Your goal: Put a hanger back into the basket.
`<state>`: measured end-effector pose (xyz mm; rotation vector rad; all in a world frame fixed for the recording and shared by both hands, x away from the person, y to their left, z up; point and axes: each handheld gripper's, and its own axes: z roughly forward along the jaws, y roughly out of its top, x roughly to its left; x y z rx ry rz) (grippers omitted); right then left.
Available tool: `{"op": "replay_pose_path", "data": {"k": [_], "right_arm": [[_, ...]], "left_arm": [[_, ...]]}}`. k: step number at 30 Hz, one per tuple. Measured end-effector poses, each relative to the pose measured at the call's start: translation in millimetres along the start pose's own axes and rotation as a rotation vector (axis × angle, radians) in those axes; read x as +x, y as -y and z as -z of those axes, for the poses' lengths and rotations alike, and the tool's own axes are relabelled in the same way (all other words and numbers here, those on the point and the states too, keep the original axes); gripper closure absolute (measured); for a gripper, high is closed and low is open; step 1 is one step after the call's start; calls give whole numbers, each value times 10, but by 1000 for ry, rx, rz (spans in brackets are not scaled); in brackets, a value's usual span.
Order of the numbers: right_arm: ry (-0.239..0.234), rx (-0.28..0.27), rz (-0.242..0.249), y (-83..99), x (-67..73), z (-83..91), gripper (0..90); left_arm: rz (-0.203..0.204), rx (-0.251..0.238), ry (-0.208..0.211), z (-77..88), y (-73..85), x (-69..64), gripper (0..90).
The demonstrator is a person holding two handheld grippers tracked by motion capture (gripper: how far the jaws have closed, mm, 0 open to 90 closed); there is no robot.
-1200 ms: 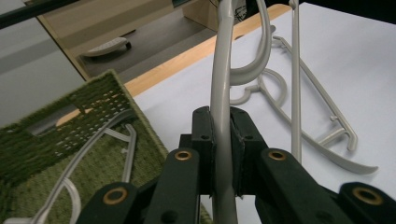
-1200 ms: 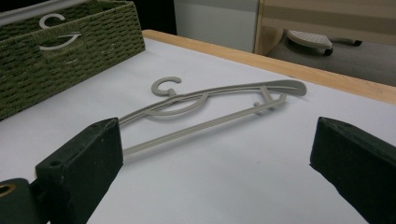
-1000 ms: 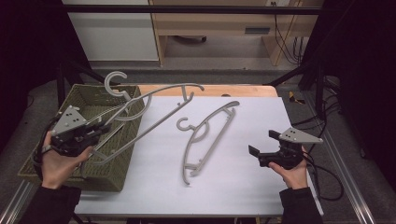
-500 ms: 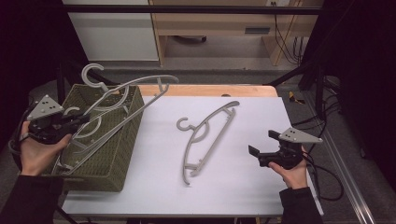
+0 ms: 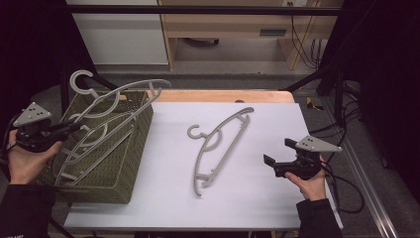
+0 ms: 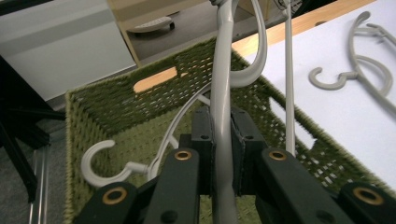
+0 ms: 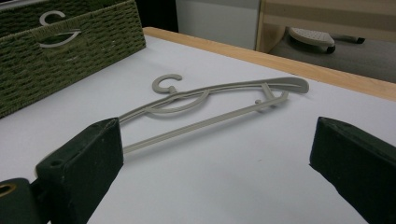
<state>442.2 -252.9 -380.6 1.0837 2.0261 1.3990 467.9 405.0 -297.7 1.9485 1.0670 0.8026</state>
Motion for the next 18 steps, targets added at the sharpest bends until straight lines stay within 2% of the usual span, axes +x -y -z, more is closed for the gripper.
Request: {"op": "replay_pose_path", "data": {"k": [3,4,12,18], "right_arm": [[0,2,2,2,3,-8,28],[-1,3,1,2,4,-9,28],[-1,3,2,2,4,-10,28],[-4,8,8,7,3,-17,29]], "left_arm": [[13,1,-4,-14,56,80,813],[22,7,-9,-20,102,144,813],[40,31,-30,-10,257,310,811],[61,24,-42,41,354,399,812]]}}
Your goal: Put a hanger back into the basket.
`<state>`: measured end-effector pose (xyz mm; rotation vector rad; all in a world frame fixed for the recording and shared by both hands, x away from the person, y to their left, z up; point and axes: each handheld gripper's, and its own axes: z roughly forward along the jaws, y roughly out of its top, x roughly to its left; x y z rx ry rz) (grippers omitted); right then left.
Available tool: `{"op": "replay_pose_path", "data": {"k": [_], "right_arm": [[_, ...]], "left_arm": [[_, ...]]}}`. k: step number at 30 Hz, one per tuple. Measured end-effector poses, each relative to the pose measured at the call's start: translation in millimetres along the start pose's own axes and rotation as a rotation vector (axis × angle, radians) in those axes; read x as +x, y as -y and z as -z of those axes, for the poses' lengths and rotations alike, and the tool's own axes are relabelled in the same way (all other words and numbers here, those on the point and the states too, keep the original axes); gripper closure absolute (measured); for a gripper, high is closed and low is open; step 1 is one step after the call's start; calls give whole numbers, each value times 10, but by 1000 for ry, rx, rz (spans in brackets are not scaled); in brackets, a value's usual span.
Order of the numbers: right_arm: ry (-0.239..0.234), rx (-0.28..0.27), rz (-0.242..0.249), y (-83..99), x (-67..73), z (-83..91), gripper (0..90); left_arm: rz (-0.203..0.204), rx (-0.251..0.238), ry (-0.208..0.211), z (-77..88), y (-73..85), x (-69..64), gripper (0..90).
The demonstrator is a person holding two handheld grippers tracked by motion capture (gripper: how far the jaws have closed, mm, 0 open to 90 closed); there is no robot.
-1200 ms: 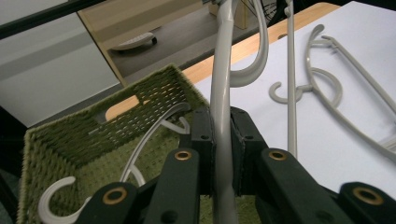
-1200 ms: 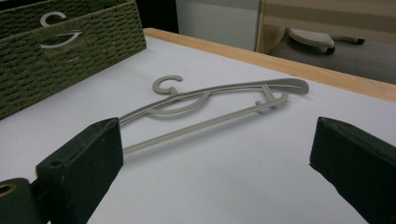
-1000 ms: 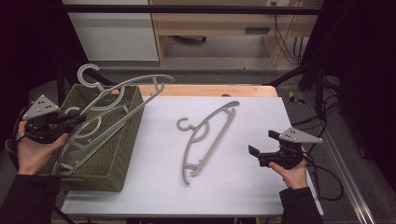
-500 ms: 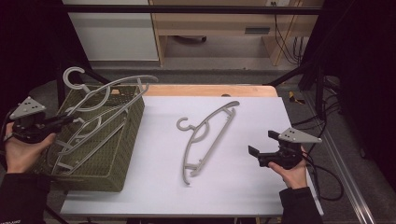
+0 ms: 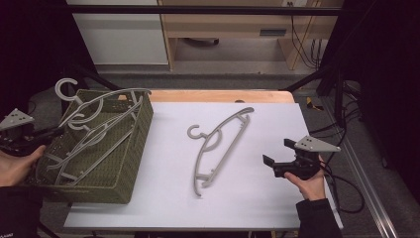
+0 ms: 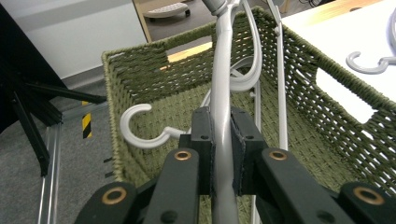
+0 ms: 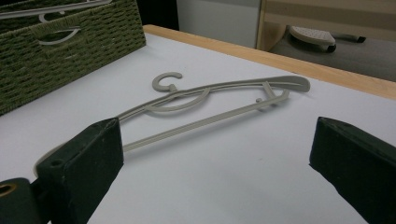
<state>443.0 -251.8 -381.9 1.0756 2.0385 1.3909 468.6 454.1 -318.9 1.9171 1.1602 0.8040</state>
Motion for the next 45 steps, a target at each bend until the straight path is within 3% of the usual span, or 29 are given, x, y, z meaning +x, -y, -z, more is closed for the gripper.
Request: {"op": "replay_pose_path", "data": {"k": [7,13,17,21,29,33,34,37,38,39,44,45], "right_arm": [[3,-3,-1,-1,-3,6,29],[-1,1,1,1,1,0,29],[2,0,1,1,2,-8,29],[1,2,1,2,4,-9,30],[-2,1,4,0,-1,5,30],[0,2,1,1,6,-2,29],[-3,3,7,1,0,0,29],[0,3,2,2,6,-4,29],[-1,4,3,2,8,-7,29],[-1,4,3,2,8,-7,29],[0,4,1,2,9,-1,29],[0,4,1,2,9,-1,29]], "left_arm": [[18,-33,-15,94,64,88,812],[19,4,-39,109,138,134,811],[19,27,-39,51,175,142,811],[0,65,-42,-62,152,58,810],[13,86,-50,-249,173,-51,811],[22,120,-58,-339,246,-62,811],[47,148,-47,-351,293,-29,811],[35,178,-63,-374,317,-42,811],[27,227,-75,-419,316,-63,810],[27,227,-75,-419,316,-63,809],[17,345,-112,-540,306,-82,800],[17,345,-112,-540,306,-82,796]]}}
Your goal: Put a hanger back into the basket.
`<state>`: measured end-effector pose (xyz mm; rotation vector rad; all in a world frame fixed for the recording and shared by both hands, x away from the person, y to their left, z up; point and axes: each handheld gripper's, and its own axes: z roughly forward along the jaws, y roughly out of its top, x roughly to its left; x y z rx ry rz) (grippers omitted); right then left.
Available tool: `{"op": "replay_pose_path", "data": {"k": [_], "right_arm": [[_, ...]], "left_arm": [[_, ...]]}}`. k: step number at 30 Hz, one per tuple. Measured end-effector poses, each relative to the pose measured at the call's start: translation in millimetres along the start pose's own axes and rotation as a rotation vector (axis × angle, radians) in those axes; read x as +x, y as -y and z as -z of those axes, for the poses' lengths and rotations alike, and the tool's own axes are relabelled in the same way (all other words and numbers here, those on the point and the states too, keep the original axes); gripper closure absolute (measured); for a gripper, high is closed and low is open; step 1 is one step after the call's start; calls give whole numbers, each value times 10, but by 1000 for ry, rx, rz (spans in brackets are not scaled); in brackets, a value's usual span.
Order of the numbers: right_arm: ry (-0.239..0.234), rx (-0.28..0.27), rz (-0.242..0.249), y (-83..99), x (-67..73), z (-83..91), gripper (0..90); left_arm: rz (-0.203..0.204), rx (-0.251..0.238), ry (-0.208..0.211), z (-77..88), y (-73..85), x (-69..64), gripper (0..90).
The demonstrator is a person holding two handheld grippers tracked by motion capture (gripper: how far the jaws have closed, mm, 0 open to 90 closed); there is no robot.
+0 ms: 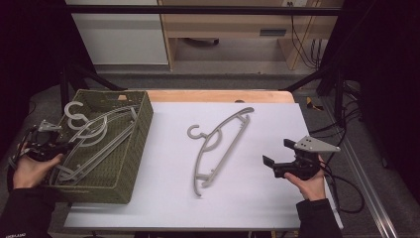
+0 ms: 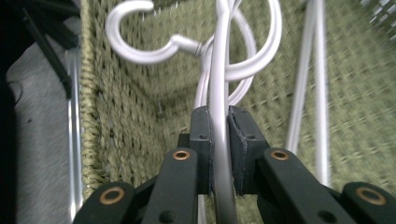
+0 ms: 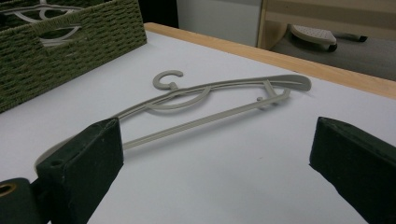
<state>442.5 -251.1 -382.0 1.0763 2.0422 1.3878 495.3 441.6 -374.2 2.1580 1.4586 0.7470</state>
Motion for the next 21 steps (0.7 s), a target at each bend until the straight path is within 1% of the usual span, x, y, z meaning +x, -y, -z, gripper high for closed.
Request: {"op": "replay_pose_path", "data": {"k": [1,3,4,6,7,8,10,11,12,13,14,15,16,17,18,20,21], "right_arm": [[1,0,2,0,-2,1,29],[0,0,3,-1,-2,3,29],[0,0,3,-1,-2,3,29],[0,0,4,-1,-2,4,29],[-4,1,6,-1,-7,9,29],[-4,1,6,-1,-7,9,29],[-3,1,7,-1,-8,10,28],[-5,0,6,-1,-7,11,29],[-3,-1,4,-1,-5,8,29],[-2,-1,3,-1,-4,6,29],[-2,-1,3,-1,-4,6,29],[-2,-1,2,-1,-2,6,29],[-2,-1,2,-1,-2,6,29],[-6,-1,5,-1,-7,10,29],[-6,-1,5,-1,-7,10,29],[-3,-2,1,-2,-5,10,29],[-1,-6,3,-3,-8,14,29]], "left_arm": [[5,21,-3,-27,1,5,796],[6,56,-7,-93,10,7,760],[6,56,-7,-93,10,7,746],[-7,74,-22,-109,11,-8,735],[-8,61,-24,-100,13,-9,711],[-8,61,-24,-100,13,-9,699],[-4,33,-19,-58,13,-4,690],[-4,24,-19,-36,12,-3,664],[2,17,-18,-13,10,-3,653],[14,3,-6,28,2,-2,640],[14,3,-6,28,2,-2,629],[21,-25,2,74,-10,-21,619],[21,-25,2,74,-10,-21,607],[23,-46,8,113,-29,-57,589],[23,-46,8,113,-29,-57,580],[20,-77,17,158,-57,-115,563],[22,-112,38,192,-80,-169,516]]}}
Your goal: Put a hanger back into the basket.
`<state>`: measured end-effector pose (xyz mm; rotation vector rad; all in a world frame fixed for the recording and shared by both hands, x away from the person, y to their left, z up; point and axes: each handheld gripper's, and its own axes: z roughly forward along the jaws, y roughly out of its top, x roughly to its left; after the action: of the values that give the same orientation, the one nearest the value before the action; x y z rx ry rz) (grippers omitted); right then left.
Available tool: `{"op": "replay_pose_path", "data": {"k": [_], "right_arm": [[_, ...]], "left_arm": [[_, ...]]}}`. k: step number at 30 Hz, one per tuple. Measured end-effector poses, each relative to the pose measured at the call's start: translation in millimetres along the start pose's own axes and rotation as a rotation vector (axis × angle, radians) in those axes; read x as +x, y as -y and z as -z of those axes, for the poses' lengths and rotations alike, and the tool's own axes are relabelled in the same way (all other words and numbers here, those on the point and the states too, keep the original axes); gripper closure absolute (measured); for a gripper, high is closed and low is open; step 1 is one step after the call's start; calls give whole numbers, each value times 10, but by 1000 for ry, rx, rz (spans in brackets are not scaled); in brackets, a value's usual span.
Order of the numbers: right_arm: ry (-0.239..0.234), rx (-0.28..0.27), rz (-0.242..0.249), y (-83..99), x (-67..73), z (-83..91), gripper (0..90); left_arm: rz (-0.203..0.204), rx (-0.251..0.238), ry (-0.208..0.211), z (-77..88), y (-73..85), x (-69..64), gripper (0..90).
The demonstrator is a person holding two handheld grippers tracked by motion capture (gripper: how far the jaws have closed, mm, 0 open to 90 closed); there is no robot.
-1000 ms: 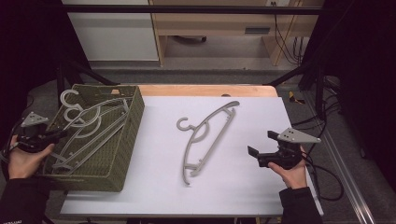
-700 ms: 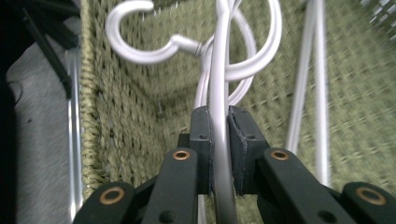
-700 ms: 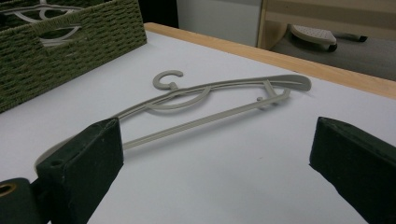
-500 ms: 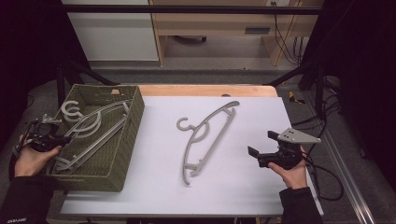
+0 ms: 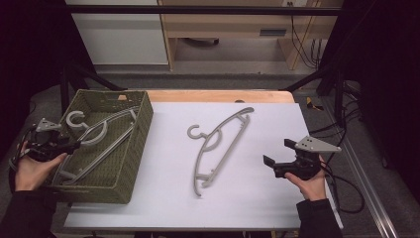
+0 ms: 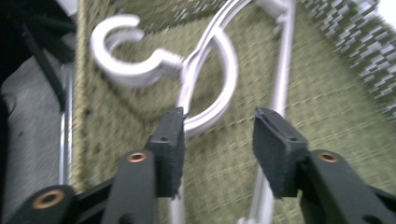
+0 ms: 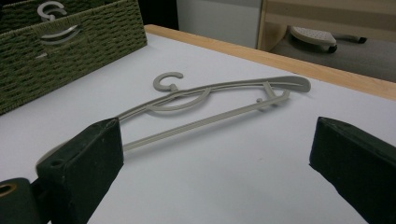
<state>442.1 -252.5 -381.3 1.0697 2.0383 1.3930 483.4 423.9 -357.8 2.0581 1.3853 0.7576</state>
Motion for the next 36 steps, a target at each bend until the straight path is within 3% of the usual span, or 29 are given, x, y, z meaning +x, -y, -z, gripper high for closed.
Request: {"op": "replay_pose_path", "data": {"k": [3,4,5,7,8,10,13,16,17,18,21,22,25,26,36], "right_arm": [[0,-1,-1,0,0,1,29],[-4,0,2,0,-3,6,29],[-2,-1,3,0,-4,6,29],[-2,-2,3,0,-5,8,29],[-2,-2,3,0,-5,8,29],[1,-6,-1,-2,-6,12,29],[1,-7,-7,0,-7,14,29],[3,-6,-10,4,-13,14,29],[3,-6,-10,4,-13,14,29],[2,-7,-10,5,-16,16,29],[1,-9,-8,4,-19,23,29],[1,-14,-14,3,-16,30,30],[2,-16,-11,2,-21,42,30],[-1,-18,-13,2,-19,44,30],[2,-29,-11,14,-12,56,27]], "left_arm": [[7,-37,17,27,-26,-60,448],[5,-78,47,57,-62,-138,423],[5,-78,47,57,-62,-138,403],[23,-156,92,95,-104,-258,365],[23,-156,92,95,-104,-258,343],[32,-211,144,146,-144,-361,302],[34,-239,167,166,-164,-435,249],[36,-310,212,196,-188,-633,202],[36,-310,212,196,-188,-633,190],[38,-339,239,209,-198,-730,174],[31,-362,266,222,-203,-840,147],[24,-381,290,233,-208,-962,134],[11,-390,299,239,-212,-1065,102],[3,-398,315,235,-218,-1183,90],[-40,-413,366,184,-205,-1535,76]]}}
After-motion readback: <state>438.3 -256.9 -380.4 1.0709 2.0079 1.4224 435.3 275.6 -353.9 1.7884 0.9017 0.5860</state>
